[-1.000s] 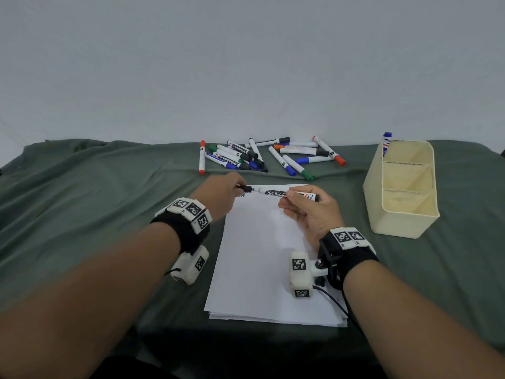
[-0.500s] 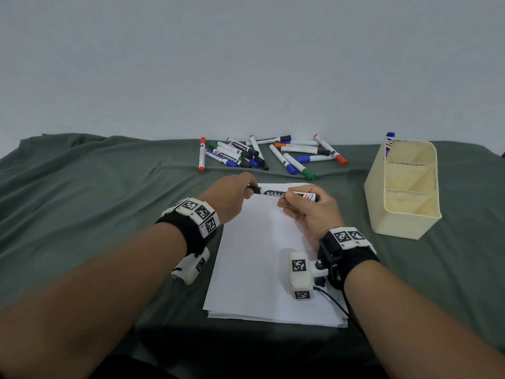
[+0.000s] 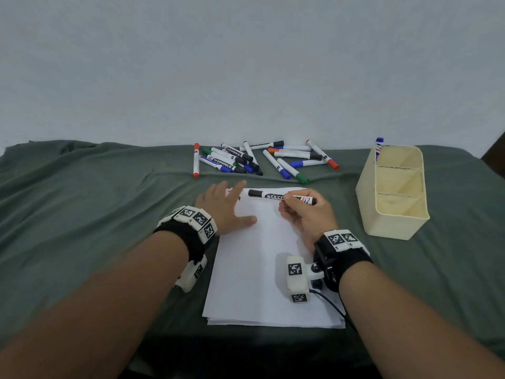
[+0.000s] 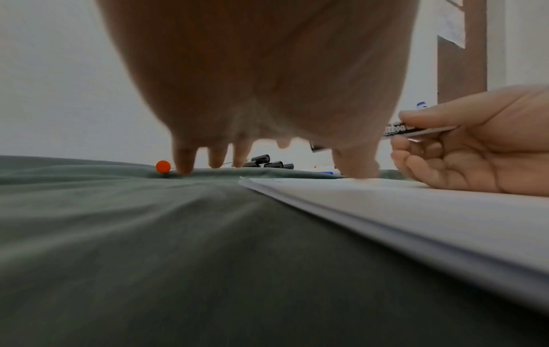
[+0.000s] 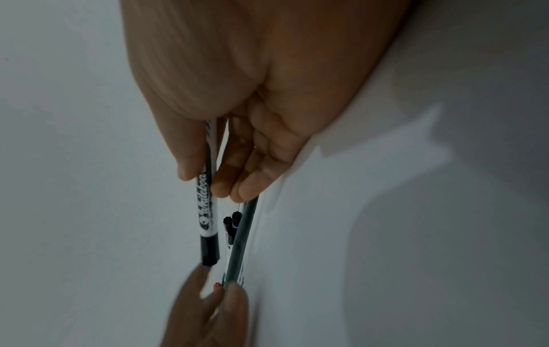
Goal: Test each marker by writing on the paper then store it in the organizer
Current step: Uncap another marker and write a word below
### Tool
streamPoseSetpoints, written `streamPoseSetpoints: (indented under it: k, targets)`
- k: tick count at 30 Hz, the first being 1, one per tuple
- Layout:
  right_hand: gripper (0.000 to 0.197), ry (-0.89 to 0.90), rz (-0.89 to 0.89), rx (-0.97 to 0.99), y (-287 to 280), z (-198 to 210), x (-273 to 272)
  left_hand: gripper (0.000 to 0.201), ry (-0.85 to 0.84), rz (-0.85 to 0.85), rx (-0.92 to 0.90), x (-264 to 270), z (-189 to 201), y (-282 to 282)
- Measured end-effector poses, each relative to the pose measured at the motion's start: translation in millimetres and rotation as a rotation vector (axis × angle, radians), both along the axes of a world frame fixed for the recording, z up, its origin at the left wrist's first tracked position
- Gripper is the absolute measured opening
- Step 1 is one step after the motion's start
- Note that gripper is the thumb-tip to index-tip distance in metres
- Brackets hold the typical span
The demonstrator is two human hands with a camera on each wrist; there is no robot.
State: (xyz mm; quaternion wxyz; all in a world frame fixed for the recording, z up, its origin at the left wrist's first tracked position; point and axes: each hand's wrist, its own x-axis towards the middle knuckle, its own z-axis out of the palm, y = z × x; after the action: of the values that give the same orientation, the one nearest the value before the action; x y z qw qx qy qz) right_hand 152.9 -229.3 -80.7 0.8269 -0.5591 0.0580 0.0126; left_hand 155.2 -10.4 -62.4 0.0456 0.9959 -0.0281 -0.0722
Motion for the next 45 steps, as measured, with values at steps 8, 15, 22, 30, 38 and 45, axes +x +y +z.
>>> streamPoseSetpoints:
  k: [8,15,22,30,38,45]
  targets:
    - [0.016,0.073,-0.132,0.151,-6,8,1,0.095,0.200,0.021,0.094,4,-10,-1]
    - [0.044,-0.094,-0.294,-0.136,-33,64,22,0.094,0.177,0.024,0.095,4,-9,-3]
    - [0.043,-0.409,-0.528,-0.697,-100,160,45,0.097,0.161,0.037,0.119,8,-18,-2]
    - [0.055,-0.398,-0.419,-1.177,-152,159,43,0.100,0.160,0.041,0.122,12,-23,0]
    - [0.043,-0.147,-0.203,-1.474,-144,119,50,0.102,0.177,0.033,0.116,13,-23,1]
    - [0.058,-0.481,-0.339,-1.772,-89,106,35,0.102,0.184,0.030,0.118,11,-20,0]
